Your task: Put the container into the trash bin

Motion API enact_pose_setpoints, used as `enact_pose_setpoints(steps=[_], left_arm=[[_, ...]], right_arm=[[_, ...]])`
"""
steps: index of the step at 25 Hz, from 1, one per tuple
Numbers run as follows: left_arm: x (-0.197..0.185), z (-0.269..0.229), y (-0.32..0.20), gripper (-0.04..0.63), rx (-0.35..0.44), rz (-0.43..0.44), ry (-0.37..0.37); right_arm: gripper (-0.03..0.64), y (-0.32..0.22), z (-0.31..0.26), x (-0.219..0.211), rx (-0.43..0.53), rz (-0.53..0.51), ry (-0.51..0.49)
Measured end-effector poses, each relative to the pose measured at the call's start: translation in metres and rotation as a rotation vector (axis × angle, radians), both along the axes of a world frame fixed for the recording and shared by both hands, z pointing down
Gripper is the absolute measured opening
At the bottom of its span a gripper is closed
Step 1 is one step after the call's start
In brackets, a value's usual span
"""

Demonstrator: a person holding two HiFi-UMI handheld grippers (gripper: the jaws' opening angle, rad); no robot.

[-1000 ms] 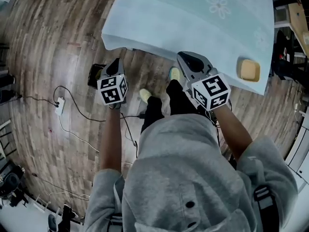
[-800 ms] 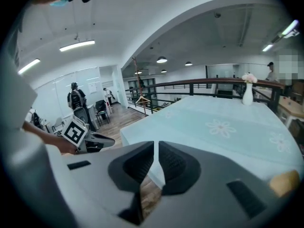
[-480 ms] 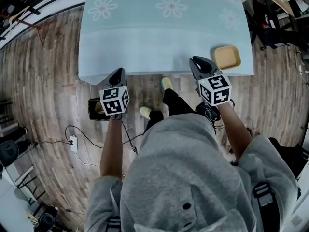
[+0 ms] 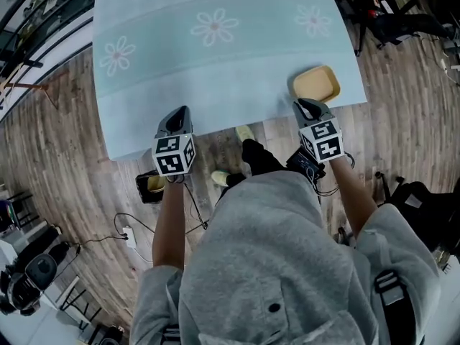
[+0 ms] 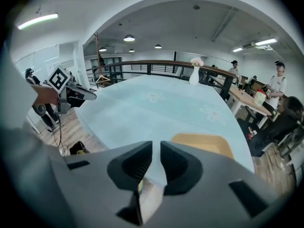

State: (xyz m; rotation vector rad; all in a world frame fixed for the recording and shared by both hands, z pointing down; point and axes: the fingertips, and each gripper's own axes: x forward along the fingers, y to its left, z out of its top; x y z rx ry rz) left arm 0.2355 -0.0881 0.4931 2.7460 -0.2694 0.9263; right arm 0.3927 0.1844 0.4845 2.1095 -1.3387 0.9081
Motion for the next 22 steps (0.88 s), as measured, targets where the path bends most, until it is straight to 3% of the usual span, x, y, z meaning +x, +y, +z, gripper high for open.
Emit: enact_pose_setpoints(steps=[6, 19, 22], left_arm=[[0.023, 0.014, 0.008, 0.021, -0.026, 0.034, -0.031], [0.034, 0.028, 0.018, 0.021, -0.059, 0.029, -0.066], [0.03, 0.027, 0.02, 0.02, -0.056, 0.024, -0.069]], right_arm=[[0.112, 0.009, 0.021, 0.01, -0.069, 0.003, -0.028], [0.109, 0.007, 0.05, 0.016, -0.172, -0.032, -0.067], [0.074, 0.009, 0.052, 0.019, -0.203, -0.039, -0.039]])
